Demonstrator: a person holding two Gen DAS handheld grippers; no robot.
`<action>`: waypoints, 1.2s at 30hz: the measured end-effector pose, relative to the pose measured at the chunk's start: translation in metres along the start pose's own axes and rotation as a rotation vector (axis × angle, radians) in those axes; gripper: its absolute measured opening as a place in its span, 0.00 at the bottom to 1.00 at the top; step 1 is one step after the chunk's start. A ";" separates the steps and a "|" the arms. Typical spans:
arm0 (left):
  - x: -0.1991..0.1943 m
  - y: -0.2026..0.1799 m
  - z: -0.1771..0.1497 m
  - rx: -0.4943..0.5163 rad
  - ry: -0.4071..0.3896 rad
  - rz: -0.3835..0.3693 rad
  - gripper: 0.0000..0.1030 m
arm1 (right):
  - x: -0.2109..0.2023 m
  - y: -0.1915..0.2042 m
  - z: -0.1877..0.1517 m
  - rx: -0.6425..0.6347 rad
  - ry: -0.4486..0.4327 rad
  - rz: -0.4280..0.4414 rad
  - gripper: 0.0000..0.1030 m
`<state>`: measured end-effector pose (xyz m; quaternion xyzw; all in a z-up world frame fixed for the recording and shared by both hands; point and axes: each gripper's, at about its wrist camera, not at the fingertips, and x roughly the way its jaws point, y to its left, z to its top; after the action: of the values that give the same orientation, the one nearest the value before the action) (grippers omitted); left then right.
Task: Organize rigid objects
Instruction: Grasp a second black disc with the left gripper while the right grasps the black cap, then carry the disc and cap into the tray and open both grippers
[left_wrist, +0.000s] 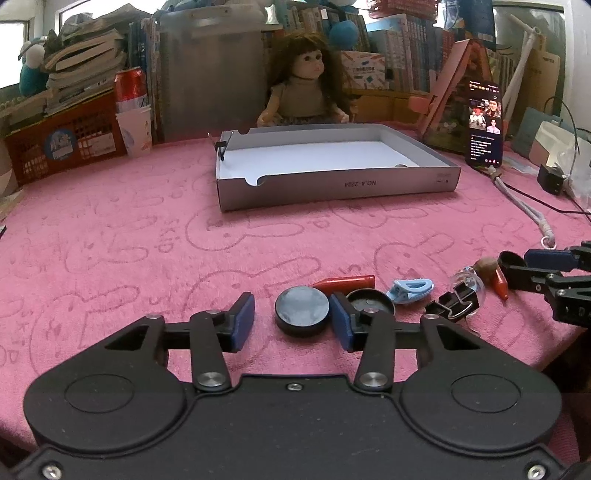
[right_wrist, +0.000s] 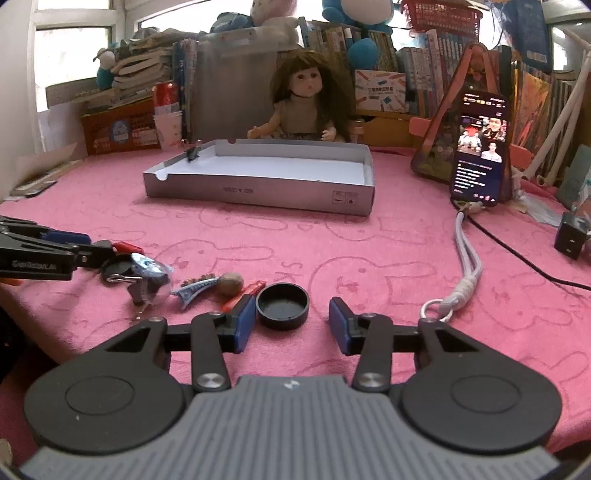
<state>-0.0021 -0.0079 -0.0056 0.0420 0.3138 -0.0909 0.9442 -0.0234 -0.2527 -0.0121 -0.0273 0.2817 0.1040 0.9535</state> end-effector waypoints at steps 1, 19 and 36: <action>0.000 0.000 0.000 -0.001 -0.001 0.000 0.42 | 0.001 0.001 0.000 -0.008 -0.003 -0.015 0.47; -0.005 0.010 0.011 -0.061 0.010 -0.010 0.29 | 0.001 -0.002 0.009 0.023 0.001 -0.038 0.35; 0.036 0.024 0.107 -0.088 -0.058 -0.018 0.29 | 0.052 -0.037 0.080 0.199 0.049 -0.004 0.35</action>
<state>0.0936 -0.0037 0.0585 -0.0051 0.2905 -0.0868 0.9529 0.0697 -0.2708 0.0268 0.0645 0.3139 0.0729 0.9444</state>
